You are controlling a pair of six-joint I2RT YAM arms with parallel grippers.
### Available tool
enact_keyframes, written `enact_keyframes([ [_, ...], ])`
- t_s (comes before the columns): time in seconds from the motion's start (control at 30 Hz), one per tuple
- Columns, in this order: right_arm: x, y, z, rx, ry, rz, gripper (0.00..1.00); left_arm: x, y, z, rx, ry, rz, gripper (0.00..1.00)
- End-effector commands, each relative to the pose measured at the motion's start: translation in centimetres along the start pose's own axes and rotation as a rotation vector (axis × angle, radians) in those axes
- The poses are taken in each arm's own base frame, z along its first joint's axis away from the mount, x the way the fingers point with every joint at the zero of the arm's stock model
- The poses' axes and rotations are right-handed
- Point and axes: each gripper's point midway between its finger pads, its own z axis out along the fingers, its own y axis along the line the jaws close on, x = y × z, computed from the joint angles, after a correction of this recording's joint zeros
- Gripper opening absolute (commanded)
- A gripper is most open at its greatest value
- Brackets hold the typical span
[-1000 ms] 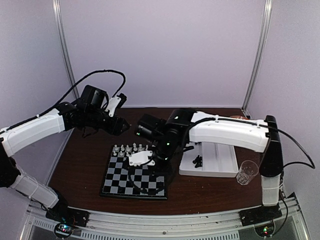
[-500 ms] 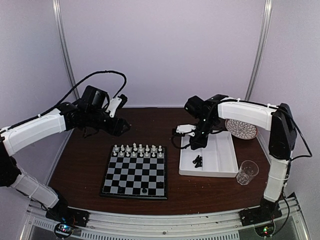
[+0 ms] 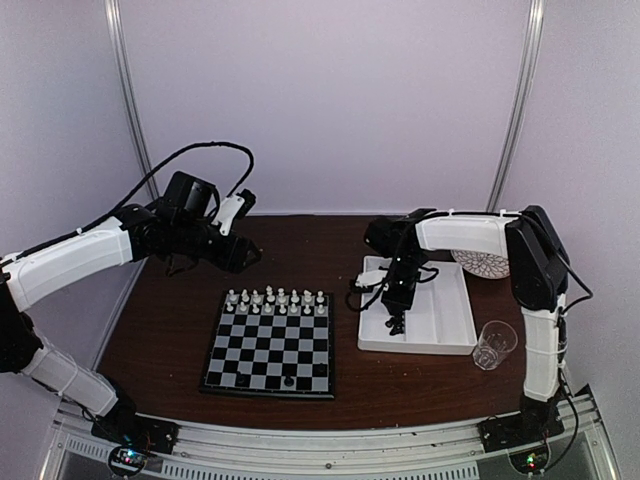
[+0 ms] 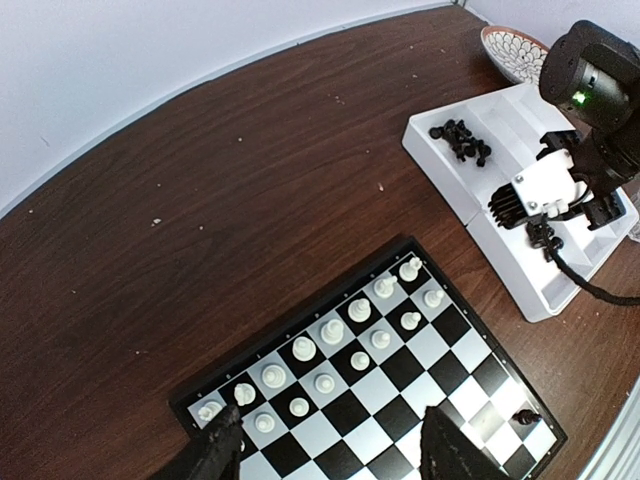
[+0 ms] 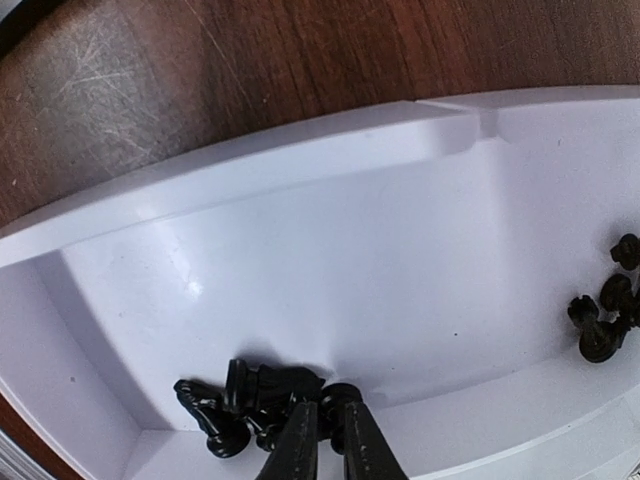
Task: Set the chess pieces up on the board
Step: Pick up the pawn from the storage box.
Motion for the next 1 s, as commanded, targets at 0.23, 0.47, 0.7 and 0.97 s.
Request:
enact_keyframes([
  [0.23,0.1,-0.6,0.5,0.016,0.026,0.026,0.13,-1.4,0.0,-0.5,0.012,-0.038,-0.006,0.61],
  [0.47,-0.1,-1.3,-1.1,0.058,0.005,0.034,0.18,-1.3,-0.2,-0.4,0.02,-0.035,-0.009,0.61],
  [0.7,0.3,-1.5,-1.0,0.062,0.021,0.037,0.21,-1.3,-0.2,-0.4,0.022,-0.035,-0.009,0.61],
  [0.97,1.2,-1.3,-0.4,0.045,0.063,0.052,0.22,-1.3,-0.4,-0.3,0.03,-0.031,-0.011,0.61],
])
